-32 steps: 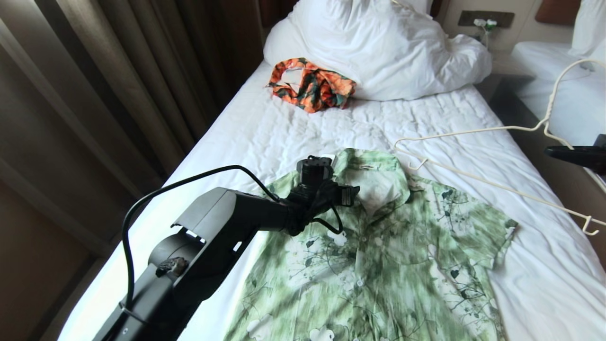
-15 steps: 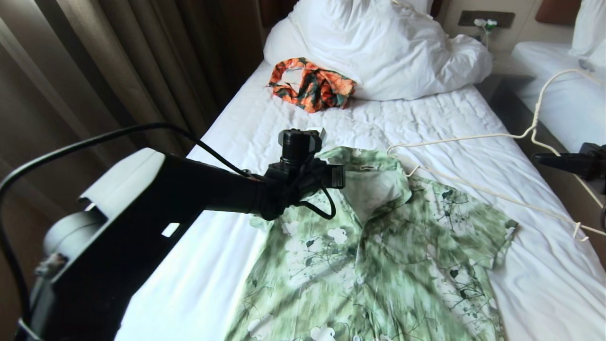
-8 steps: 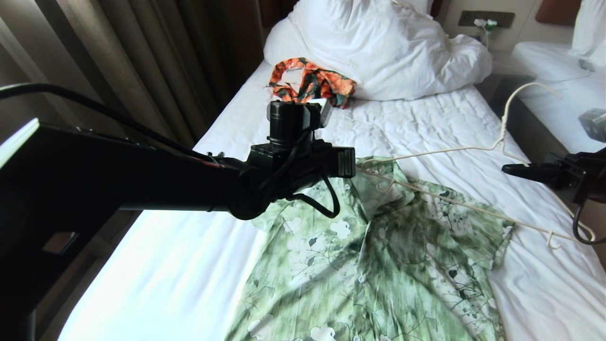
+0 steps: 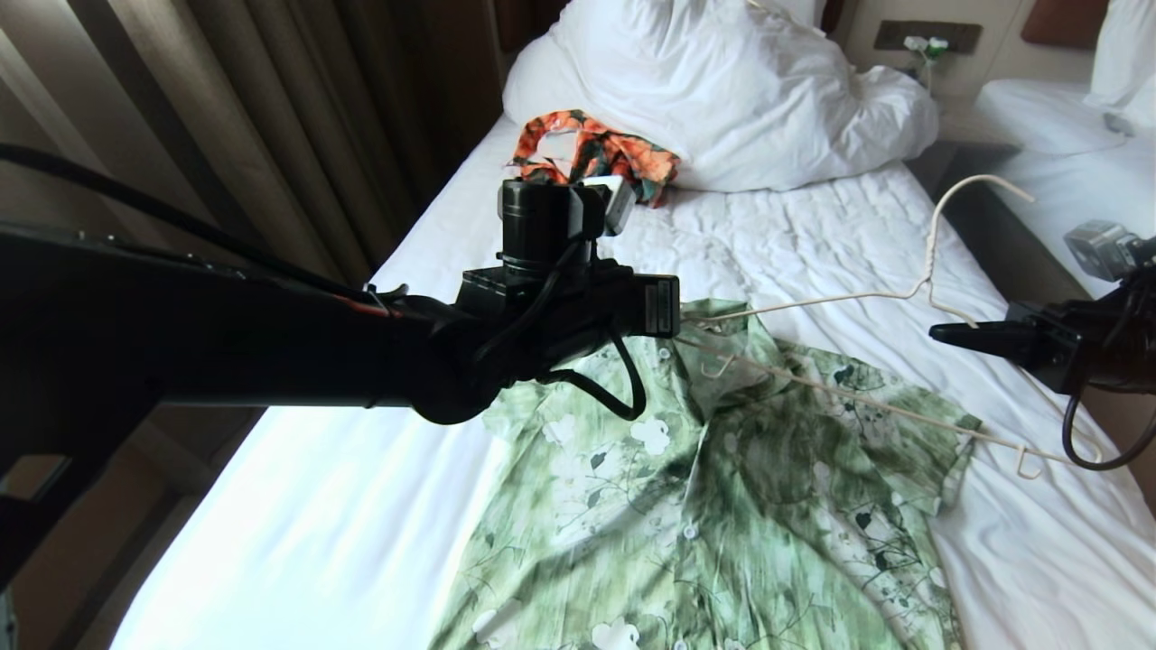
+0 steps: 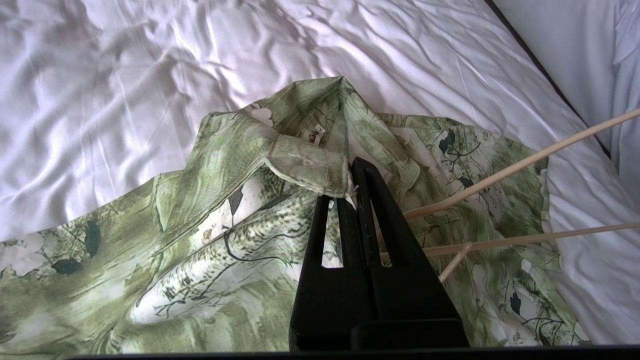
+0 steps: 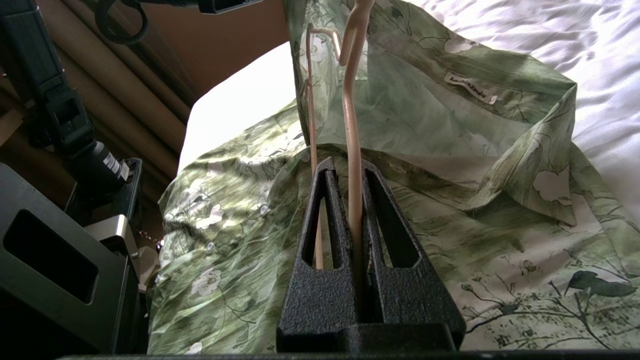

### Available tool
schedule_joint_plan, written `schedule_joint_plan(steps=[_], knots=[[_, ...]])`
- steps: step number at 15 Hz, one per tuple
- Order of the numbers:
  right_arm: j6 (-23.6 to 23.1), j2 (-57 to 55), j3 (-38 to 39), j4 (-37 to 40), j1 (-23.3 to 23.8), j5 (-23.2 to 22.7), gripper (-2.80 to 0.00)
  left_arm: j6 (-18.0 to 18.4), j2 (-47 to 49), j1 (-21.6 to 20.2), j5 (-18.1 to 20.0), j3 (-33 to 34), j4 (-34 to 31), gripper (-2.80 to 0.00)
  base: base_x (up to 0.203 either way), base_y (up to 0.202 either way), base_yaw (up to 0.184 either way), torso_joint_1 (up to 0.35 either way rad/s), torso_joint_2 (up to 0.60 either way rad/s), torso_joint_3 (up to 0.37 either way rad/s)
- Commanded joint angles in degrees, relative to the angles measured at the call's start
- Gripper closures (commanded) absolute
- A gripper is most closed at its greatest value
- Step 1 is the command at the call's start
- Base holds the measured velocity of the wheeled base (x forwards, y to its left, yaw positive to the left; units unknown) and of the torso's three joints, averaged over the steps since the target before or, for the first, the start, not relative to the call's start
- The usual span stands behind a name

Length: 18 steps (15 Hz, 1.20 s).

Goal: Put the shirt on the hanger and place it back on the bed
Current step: Hook one side of the shirt onto the hanger

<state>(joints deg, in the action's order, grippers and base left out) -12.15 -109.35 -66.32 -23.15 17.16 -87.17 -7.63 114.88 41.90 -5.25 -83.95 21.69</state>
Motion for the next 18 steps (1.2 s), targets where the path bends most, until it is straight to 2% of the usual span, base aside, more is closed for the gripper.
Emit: schedule_joint_plan(steps=[1, 5, 7, 10, 14, 16, 18], knots=[[-0.1, -0.2, -0.1, -0.1, 0.0, -0.5, 0.0, 0.0, -0.9, 0.1, 0.0, 1.1, 0.2, 0.0, 0.0, 0.0, 0.0, 0.0, 0.0, 0.0], [-0.2, -0.7, -0.2, -0.1, -1.3, -0.4, 0.0, 0.1, -2.3, 2.6, 0.0, 0.2, 0.0, 0.0, 0.0, 0.0, 0.0, 0.0, 0.0, 0.0], [-0.1, -0.8, -0.7, -0.1, -2.8, 2.0, 0.0, 0.1, -3.2, 5.3, -0.3, -1.0, -2.5, 0.0, 0.0, 0.0, 0.0, 0.0, 0.0, 0.0], [-0.2, -0.1, -0.7, -0.1, -4.0, 2.5, 0.0, 0.1, -4.0, 9.4, -3.7, -1.6, -4.2, 0.0, 0.0, 0.0, 0.0, 0.0, 0.0, 0.0], [-0.2, 1.1, 0.1, -0.1, -4.9, 2.6, 0.0, 0.1, -3.2, 12.4, -4.5, -3.9, -6.3, 0.0, 0.0, 0.0, 0.0, 0.0, 0.0, 0.0], [-0.2, 2.3, 0.6, -0.1, -5.6, 2.6, 0.0, 0.0, -2.3, 15.1, -7.0, -6.1, -9.3, 0.0, 0.0, 0.0, 0.0, 0.0, 0.0, 0.0], [-0.2, 3.4, 1.1, -0.1, -6.4, 2.5, 0.0, -0.1, -2.1, 17.5, -8.1, -6.3, -9.5, 0.0, 0.0, 0.0, 0.0, 0.0, 0.0, 0.0]])
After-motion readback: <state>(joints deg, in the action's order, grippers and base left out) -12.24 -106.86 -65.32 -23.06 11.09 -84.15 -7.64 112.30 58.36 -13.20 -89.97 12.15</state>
